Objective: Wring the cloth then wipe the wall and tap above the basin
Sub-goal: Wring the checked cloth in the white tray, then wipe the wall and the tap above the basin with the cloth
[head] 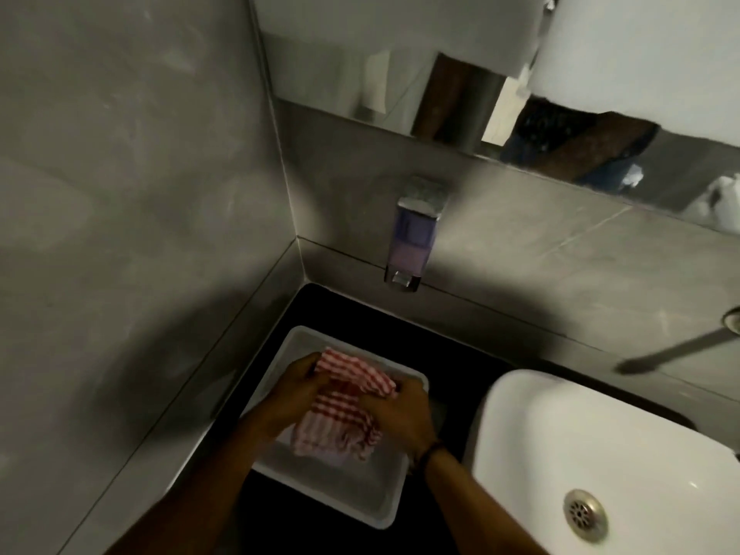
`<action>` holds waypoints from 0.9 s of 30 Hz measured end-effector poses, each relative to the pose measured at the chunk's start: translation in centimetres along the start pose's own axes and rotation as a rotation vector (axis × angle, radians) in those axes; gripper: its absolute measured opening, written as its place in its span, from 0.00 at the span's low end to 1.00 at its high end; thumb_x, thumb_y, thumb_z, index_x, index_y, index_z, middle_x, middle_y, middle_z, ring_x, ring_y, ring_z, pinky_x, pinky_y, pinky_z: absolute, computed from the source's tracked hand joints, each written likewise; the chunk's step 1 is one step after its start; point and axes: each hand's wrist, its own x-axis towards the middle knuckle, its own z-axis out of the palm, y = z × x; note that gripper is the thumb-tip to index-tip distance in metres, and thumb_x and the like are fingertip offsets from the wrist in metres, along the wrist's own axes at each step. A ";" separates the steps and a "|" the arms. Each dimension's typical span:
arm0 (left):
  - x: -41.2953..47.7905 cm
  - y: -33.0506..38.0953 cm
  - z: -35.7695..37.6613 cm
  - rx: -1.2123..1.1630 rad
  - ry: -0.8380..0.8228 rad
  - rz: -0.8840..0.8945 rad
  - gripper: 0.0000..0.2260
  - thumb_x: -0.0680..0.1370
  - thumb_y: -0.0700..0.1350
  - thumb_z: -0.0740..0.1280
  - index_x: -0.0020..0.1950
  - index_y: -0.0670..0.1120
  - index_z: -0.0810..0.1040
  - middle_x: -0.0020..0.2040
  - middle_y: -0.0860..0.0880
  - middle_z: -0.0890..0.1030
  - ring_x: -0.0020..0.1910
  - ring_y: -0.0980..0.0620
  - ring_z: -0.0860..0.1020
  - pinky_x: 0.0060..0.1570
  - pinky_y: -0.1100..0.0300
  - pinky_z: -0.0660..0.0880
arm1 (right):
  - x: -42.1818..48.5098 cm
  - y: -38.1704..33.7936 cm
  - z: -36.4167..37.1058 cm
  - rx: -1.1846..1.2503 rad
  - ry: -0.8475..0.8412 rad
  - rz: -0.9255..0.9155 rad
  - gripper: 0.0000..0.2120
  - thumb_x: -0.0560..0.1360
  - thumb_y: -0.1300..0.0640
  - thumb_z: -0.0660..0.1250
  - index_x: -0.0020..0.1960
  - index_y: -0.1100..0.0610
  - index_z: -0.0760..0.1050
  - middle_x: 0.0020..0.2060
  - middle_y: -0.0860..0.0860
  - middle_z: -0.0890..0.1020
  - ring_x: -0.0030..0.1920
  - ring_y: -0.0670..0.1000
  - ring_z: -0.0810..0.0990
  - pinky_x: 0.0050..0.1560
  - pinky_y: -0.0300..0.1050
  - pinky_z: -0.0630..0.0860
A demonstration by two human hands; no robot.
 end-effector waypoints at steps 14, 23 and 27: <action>-3.3 8.5 21.1 0.173 -0.130 0.395 0.10 0.80 0.53 0.70 0.61 0.60 0.77 0.60 0.57 0.83 0.57 0.55 0.82 0.59 0.51 0.79 | -16.9 2.8 -17.8 0.798 0.378 0.310 0.18 0.70 0.66 0.76 0.60 0.62 0.82 0.49 0.58 0.91 0.50 0.53 0.90 0.51 0.45 0.86; 1.7 -0.4 27.7 1.081 -0.032 0.680 0.48 0.73 0.78 0.44 0.80 0.47 0.33 0.81 0.47 0.32 0.81 0.46 0.35 0.76 0.53 0.29 | -26.6 -0.1 -31.4 0.617 1.037 0.050 0.30 0.69 0.46 0.80 0.69 0.55 0.80 0.62 0.58 0.86 0.65 0.63 0.84 0.70 0.70 0.74; 1.9 -0.9 28.1 1.063 -0.028 0.676 0.49 0.73 0.79 0.45 0.81 0.47 0.35 0.82 0.46 0.34 0.81 0.47 0.34 0.81 0.46 0.40 | -21.3 -6.8 -36.1 0.264 1.055 -0.181 0.08 0.82 0.51 0.69 0.49 0.54 0.84 0.43 0.59 0.89 0.40 0.54 0.88 0.43 0.55 0.86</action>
